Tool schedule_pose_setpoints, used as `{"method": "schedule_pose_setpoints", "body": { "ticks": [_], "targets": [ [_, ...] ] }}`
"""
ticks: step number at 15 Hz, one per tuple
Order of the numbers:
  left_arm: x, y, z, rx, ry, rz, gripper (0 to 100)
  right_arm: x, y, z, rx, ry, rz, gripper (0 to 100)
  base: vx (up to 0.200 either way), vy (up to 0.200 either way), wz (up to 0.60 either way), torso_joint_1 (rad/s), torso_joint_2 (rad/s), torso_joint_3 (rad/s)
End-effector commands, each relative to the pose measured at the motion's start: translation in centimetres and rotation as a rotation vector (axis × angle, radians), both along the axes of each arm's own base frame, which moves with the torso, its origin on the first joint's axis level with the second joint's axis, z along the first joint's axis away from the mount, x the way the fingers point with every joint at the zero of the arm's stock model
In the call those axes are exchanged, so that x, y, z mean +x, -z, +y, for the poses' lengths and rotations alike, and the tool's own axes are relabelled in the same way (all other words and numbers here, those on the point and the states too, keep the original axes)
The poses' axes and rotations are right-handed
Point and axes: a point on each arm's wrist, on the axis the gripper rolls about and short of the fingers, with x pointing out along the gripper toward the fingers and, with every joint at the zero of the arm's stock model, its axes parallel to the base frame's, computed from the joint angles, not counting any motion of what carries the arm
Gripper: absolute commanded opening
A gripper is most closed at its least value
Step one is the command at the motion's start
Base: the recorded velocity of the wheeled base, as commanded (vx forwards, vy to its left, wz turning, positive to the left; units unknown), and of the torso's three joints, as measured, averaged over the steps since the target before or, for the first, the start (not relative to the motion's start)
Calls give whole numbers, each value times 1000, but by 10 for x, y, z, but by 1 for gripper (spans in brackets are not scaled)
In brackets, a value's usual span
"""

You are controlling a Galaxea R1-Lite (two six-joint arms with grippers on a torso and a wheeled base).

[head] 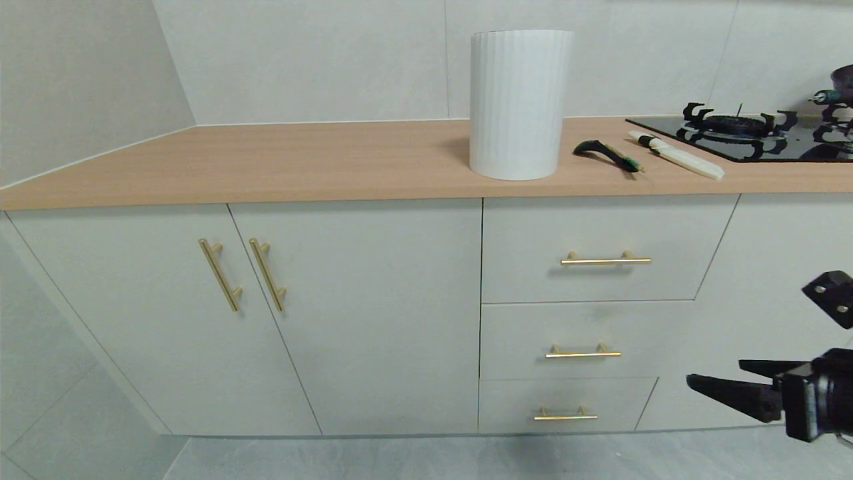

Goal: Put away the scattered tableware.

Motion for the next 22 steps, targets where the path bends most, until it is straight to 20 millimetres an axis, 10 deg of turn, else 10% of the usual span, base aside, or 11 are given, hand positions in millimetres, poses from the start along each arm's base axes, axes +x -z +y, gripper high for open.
{"method": "schedule_pose_setpoints", "body": {
  "ticks": [1, 13, 22],
  "targets": [
    [0, 0, 0, -1, 0, 1, 100, 59, 38, 11, -24, -8, 140, 100, 0, 0, 0, 0, 0, 0],
    [0, 0, 0, -1, 0, 1, 100, 183, 142, 31, -94, 95, 129, 100, 0, 0, 0, 0, 0, 0],
    [0, 0, 0, -1, 0, 1, 100, 208, 186, 44, -111, 233, 5, 100, 0, 0, 0, 0, 0, 0]
  ]
}}
